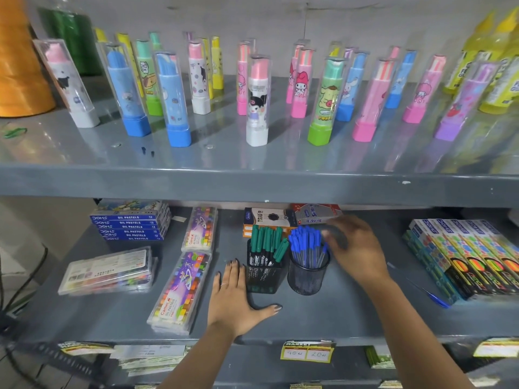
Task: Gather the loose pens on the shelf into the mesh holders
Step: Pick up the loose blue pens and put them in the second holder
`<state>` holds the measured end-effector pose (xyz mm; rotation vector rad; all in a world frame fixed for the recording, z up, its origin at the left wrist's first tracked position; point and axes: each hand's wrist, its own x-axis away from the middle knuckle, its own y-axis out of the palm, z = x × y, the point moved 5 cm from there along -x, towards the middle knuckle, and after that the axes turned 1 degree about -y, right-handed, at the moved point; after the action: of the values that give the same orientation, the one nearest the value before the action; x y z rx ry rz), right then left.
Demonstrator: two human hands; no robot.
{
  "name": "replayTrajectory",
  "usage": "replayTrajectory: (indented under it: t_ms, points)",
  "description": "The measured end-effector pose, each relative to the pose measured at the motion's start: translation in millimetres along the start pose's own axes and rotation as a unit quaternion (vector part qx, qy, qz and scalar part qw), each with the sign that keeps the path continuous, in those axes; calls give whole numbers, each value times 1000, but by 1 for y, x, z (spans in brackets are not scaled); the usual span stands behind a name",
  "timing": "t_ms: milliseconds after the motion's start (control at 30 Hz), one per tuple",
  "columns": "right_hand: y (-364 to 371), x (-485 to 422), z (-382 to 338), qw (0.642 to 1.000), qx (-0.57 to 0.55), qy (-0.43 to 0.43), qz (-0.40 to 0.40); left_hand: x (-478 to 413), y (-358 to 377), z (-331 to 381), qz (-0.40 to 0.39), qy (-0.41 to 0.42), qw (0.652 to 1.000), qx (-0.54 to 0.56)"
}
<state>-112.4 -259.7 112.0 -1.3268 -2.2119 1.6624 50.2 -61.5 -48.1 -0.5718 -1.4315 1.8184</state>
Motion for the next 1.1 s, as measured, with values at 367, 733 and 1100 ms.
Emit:
replayTrajectory:
  t_ms: [367, 733, 1100]
  points:
    - [-2, 86, 145, 872, 208, 426, -121, 0, 1, 1, 1, 0, 1000, -4]
    - [-11, 99, 160, 871, 238, 421, -90, -1, 1, 0, 5, 0, 1000, -5]
    - [-22, 105, 160, 895, 126, 425, -55, -1, 2, 0, 2, 0, 1000, -3]
